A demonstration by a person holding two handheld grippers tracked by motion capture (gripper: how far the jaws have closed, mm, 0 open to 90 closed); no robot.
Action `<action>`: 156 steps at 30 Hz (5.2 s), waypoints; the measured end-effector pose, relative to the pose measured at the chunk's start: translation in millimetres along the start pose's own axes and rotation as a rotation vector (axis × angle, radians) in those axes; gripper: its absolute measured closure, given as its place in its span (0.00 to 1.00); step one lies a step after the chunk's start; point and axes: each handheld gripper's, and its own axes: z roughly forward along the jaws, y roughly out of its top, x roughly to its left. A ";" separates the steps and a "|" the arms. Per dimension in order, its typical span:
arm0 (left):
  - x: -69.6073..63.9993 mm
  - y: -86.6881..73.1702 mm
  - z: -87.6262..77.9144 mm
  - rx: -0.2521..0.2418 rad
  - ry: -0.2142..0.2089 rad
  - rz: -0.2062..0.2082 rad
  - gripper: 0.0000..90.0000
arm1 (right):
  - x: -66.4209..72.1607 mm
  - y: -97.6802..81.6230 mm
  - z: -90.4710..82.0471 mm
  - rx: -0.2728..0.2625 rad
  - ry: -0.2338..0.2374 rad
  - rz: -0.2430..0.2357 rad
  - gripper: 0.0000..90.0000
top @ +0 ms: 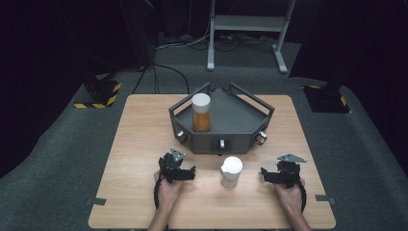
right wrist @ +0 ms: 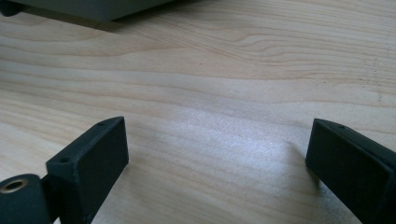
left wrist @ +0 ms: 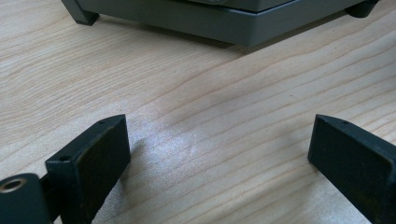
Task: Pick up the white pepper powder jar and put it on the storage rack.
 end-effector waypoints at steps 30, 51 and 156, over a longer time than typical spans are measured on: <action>0.0 0.0 0.0 0.000 0.000 0.000 0.06 | 12.3 -14.7 -25.3 -0.049 0.250 -0.153 0.07; 0.1 0.0 0.0 0.000 0.000 0.000 0.06 | 35.3 -8.4 -24.0 -0.057 0.353 -0.273 0.08; 0.0 -0.3 -0.2 -0.001 0.001 -0.001 0.07 | 44.8 78.7 -41.8 -0.165 0.382 -0.316 0.33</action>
